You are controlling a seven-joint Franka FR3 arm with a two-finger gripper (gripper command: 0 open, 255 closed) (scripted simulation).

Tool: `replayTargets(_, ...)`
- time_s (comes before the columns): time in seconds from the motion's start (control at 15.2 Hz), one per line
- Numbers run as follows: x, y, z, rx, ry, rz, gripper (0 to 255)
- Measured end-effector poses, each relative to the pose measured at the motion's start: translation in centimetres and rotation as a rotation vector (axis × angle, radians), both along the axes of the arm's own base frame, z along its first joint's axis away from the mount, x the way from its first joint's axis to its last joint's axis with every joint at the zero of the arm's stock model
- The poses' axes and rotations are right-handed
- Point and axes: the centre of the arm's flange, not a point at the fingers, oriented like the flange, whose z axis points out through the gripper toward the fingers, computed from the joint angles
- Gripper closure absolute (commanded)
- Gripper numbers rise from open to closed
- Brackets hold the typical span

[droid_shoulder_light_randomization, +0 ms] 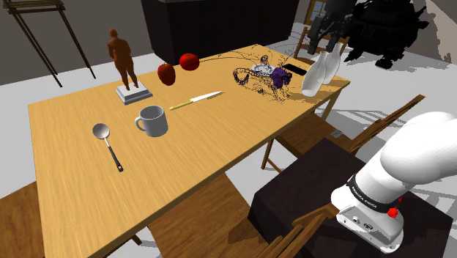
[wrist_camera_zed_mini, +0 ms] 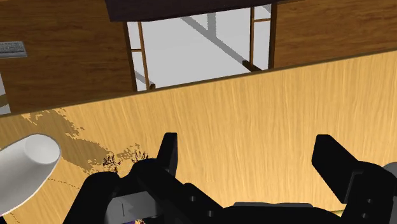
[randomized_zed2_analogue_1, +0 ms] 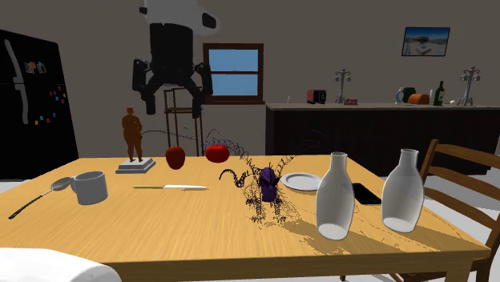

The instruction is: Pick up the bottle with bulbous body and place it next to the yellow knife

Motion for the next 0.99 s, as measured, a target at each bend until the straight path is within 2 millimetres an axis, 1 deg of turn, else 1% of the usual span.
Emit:
replayTargets(0.13, 0.8, -2.2, -0.4, -0.003, 0.003, 0.004, 0)
replayTargets(0.26, 1.9, -4.7, -1.4, -0.006, 0.006, 0.007, 0)
replayTargets(0.53, 3.7, -9.4, -2.5, -0.012, 0.012, 0.012, 0)
replayTargets(0.59, 4.3, -10.5, -3.2, -0.013, 0.014, 0.014, 0)
replayTargets(0.66, 4.6, -11.7, -3.3, -0.015, 0.016, 0.016, 0)
replayTargets(0.73, 5.2, -12.5, -3.7, -0.016, 0.017, 0.018, 0)
replayTargets(0.86, 6.2, -15.2, -4.7, -0.019, 0.02, 0.02, 0)
replayTargets(0.99, 7.3, -17.3, -5.2, -0.022, 0.023, 0.023, 0)
